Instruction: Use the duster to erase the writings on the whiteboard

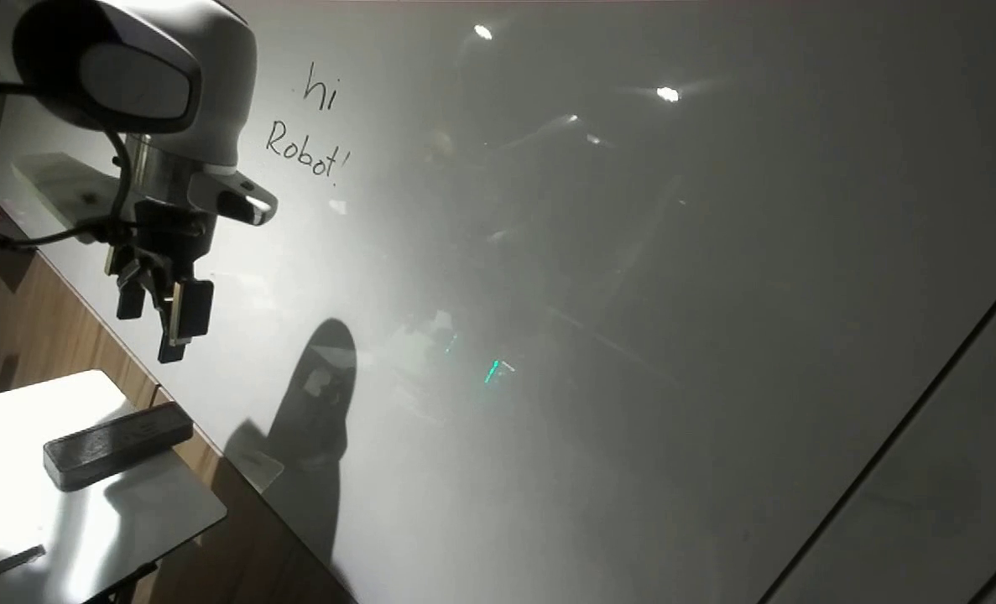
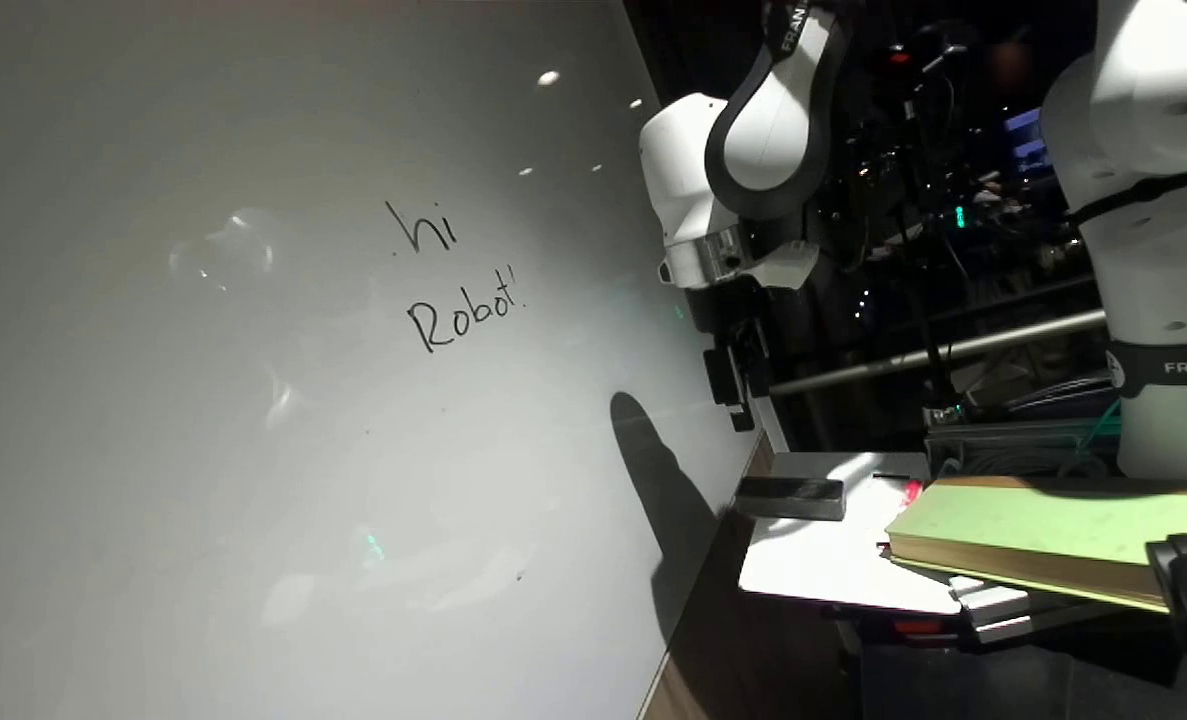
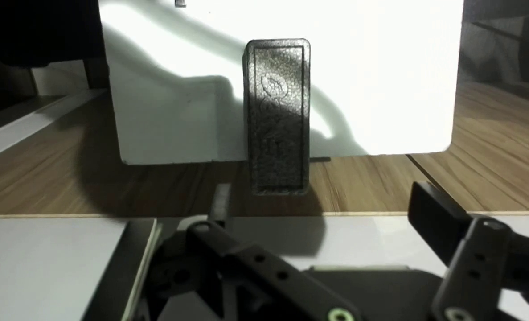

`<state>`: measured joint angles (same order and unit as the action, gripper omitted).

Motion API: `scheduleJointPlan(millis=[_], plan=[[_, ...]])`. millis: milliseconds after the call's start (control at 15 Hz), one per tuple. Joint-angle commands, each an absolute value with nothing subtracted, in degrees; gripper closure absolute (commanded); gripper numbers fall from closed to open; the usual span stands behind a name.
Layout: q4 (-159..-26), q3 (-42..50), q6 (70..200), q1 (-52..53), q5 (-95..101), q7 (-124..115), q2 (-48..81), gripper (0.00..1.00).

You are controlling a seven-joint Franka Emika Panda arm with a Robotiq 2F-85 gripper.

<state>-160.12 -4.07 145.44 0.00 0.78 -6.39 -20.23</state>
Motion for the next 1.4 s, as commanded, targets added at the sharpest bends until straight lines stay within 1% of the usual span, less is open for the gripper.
scheduleJointPlan(millis=[0,533,1333], plan=[[-160.1,-5.3,148.9,-0.1,2.2,-8.7,-14.5,0.0],[-160.0,-3.4,155.8,-2.2,7.4,-8.9,-5.0,0.0],[-159.4,-2.2,160.3,-1.1,9.9,-10.1,1.2,0.0]])
